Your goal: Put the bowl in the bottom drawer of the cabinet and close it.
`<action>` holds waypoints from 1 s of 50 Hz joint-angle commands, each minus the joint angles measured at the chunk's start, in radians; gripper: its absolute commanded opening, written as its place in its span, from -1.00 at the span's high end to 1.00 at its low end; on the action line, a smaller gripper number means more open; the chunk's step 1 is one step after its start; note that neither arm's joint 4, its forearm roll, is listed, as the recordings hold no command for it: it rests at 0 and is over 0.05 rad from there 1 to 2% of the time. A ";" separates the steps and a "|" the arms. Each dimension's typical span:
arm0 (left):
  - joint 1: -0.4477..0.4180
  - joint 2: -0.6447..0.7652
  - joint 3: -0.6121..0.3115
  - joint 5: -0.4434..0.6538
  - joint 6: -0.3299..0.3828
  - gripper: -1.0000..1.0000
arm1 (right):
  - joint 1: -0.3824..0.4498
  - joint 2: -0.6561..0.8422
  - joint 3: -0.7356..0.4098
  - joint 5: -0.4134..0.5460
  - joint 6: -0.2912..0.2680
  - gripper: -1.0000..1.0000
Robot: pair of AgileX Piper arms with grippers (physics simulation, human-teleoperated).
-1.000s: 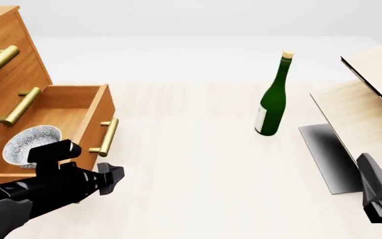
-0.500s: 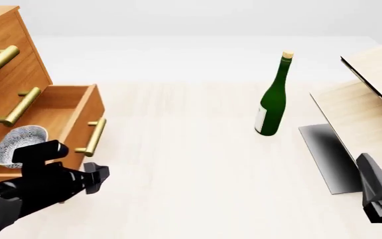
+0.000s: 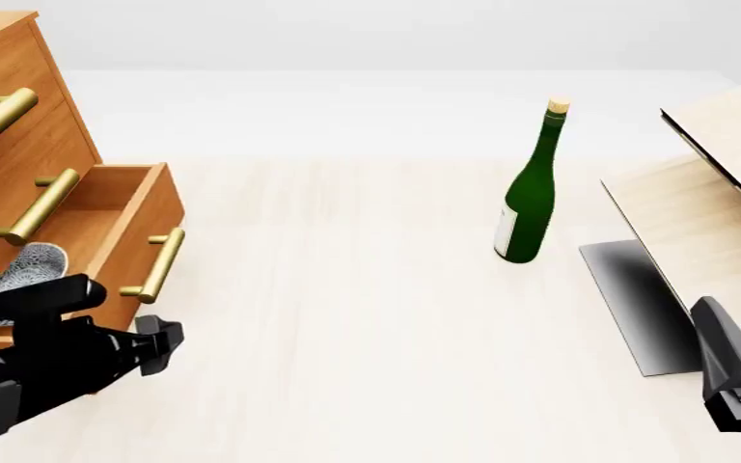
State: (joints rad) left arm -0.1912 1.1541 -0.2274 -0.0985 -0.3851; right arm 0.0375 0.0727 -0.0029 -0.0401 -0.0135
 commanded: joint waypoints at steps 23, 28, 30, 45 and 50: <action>0.175 -0.010 0.019 -0.010 0.087 -1.00 | 0.000 0.002 0.000 -0.001 0.000 -1.00; 0.196 0.004 0.021 -0.021 0.096 -1.00 | 0.001 0.001 0.000 -0.001 0.000 -1.00; 0.204 0.005 0.021 -0.025 0.099 -1.00 | 0.001 0.001 0.000 -0.001 0.000 -1.00; 0.282 0.052 0.018 -0.063 0.118 -1.00 | 0.001 0.001 0.000 -0.001 0.000 -1.00; 0.307 0.073 0.023 -0.083 0.134 -1.00 | 0.001 0.002 0.000 -0.001 0.000 -1.00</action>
State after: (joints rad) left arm 0.0654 1.1926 -0.2092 -0.1555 -0.2772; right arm 0.0383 0.0739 -0.0029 -0.0409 -0.0138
